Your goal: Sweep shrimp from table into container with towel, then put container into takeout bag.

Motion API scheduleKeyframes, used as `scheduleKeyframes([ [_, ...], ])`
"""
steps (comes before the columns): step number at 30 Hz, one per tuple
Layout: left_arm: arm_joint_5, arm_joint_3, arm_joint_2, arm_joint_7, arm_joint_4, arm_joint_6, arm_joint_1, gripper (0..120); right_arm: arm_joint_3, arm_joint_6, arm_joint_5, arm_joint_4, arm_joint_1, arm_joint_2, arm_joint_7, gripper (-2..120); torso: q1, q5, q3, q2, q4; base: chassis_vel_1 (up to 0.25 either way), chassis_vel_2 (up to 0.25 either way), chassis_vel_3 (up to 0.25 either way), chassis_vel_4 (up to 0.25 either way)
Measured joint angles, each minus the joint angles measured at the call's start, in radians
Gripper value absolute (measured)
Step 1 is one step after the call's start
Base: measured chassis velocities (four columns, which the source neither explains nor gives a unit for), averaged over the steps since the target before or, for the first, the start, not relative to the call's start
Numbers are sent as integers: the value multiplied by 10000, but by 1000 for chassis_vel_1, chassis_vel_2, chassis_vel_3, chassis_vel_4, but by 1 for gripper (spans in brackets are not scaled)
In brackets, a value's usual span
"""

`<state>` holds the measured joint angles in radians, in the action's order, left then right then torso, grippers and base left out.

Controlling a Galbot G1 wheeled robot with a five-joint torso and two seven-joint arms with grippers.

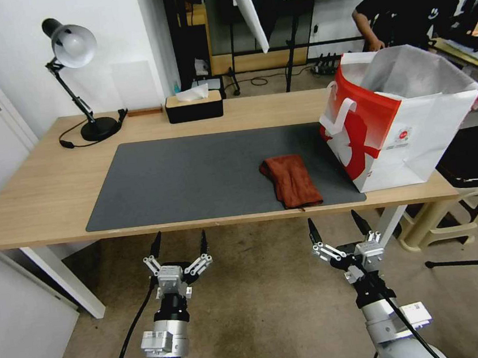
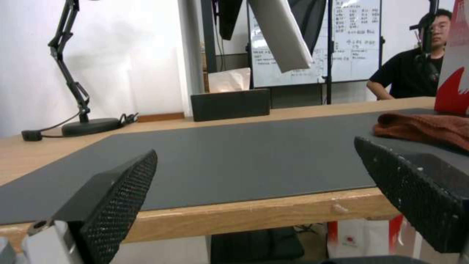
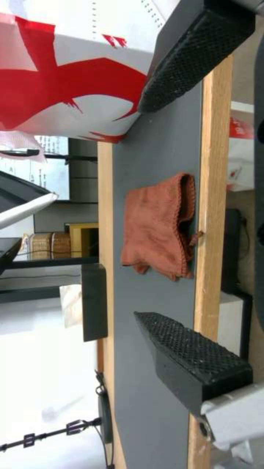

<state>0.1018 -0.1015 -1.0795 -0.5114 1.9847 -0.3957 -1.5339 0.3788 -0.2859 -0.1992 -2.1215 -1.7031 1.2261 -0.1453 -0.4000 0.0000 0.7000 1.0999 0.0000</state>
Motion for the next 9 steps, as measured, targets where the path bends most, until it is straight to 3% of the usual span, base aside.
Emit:
scheduleKeyframes([
  [9, 11, 3, 6, 2, 0, 9, 6, 100, 0, 0, -1, 0, -1, 0, 2, 100, 0, 0, 0, 0, 0, 0, 0, 0, 0],
])
